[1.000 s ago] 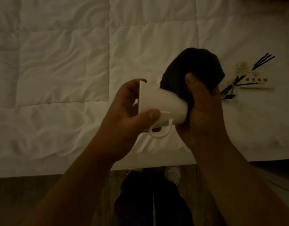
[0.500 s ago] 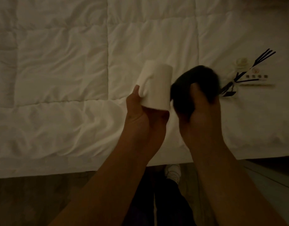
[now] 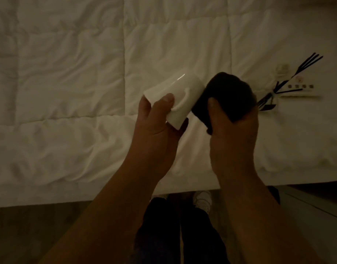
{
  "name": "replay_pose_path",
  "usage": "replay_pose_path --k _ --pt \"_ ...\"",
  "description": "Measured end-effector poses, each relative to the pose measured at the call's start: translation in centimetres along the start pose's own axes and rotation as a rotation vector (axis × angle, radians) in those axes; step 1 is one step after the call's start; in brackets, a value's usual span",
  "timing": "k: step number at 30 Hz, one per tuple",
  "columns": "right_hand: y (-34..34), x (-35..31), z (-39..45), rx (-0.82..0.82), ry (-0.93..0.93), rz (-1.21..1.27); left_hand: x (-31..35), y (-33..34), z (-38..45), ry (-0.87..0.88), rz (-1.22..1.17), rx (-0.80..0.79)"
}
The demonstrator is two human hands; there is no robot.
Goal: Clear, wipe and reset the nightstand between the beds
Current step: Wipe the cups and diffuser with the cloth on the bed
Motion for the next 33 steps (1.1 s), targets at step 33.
replay_pose_path --k 33 --pt "-1.0 -0.9 2.1 -0.838 0.214 -0.385 0.1 -4.7 -0.1 0.176 1.291 -0.441"
Point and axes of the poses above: each hand's wrist, its own z-axis towards the middle knuckle, its own y-axis out of the palm, x = y × z, the point moved 1 cm from there along z, towards the middle knuckle, and after that the axes turned 10 degrees about -x, right-handed, at the moved point
